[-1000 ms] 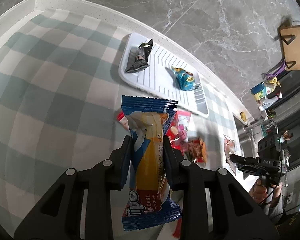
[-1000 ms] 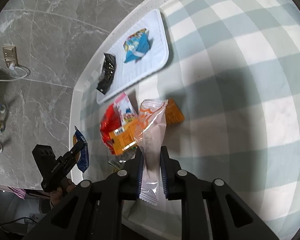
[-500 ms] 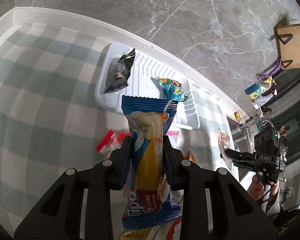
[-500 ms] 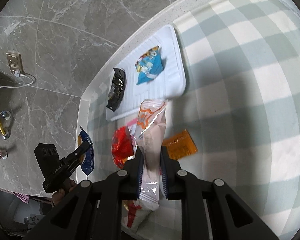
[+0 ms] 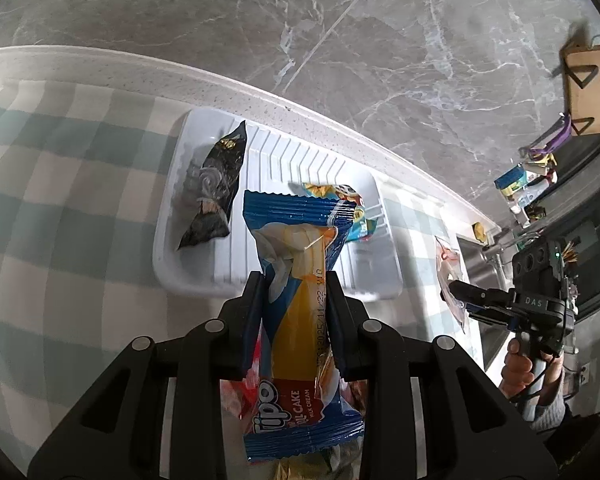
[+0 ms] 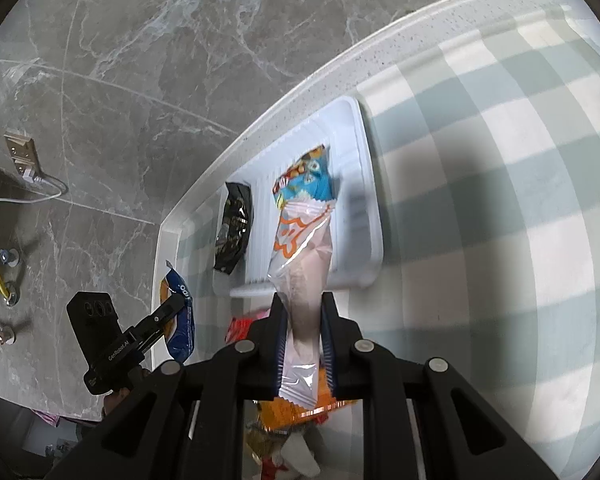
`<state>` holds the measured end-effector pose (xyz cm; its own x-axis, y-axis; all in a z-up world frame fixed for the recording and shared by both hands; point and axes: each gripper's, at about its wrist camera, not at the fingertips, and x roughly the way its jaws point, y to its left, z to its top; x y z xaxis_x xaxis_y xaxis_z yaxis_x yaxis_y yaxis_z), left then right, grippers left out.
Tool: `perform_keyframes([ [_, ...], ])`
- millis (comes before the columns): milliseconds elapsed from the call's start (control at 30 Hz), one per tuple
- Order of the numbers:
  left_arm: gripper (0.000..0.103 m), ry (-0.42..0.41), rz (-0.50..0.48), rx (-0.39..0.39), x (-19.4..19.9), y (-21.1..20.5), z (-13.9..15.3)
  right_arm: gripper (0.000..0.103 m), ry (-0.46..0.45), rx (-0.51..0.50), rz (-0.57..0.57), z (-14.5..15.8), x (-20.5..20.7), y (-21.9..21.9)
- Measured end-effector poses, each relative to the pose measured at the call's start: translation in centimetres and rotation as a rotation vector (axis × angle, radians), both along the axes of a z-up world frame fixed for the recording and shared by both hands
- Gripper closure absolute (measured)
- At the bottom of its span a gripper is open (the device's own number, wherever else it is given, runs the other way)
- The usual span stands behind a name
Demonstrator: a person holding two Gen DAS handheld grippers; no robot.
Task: Organize snacks
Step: 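Lower the cake bar into the tray and open the left tool while the right tool releases the pastry packet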
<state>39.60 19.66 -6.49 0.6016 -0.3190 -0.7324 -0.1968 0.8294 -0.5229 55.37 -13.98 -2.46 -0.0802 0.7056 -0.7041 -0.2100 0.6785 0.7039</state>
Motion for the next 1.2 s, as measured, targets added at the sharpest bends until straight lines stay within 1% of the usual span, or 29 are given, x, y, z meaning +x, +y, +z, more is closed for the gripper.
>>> perform_keyframes([
  [367,0.076,0.03,-0.023,0.02,5.3,-0.2,-1.6,0.084,-0.003,-0.023,0.004,-1.9,2.6,2.4],
  [567,0.076,0.044,-0.029,0.022,7.3,-0.5,-2.6,0.084,-0.002,-0.042,0.009,-2.8,3.3,3.5],
  [733,0.076,0.058,-0.033,0.039,8.3,-0.7,-3.4,0.083,-0.008,-0.066,0.013,-3.5,3.7,4.2],
  [867,0.076,0.071,-0.035,0.067,9.1,-1.0,-4.1,0.083,-0.024,-0.089,0.022,-3.8,3.8,4.7],
  [1067,0.075,0.075,-0.034,0.081,9.9,-1.4,-4.8,0.082,-0.043,-0.118,0.035,-4.2,3.8,5.5],
  [1133,0.075,0.076,-0.034,0.088,10.3,-1.5,-5.0,0.081,-0.046,-0.124,0.037,-4.4,3.8,5.7],
  [1200,0.075,0.08,-0.035,0.096,10.6,-1.7,-5.2,0.076,-0.049,-0.129,0.037,-4.5,3.8,5.8],
])
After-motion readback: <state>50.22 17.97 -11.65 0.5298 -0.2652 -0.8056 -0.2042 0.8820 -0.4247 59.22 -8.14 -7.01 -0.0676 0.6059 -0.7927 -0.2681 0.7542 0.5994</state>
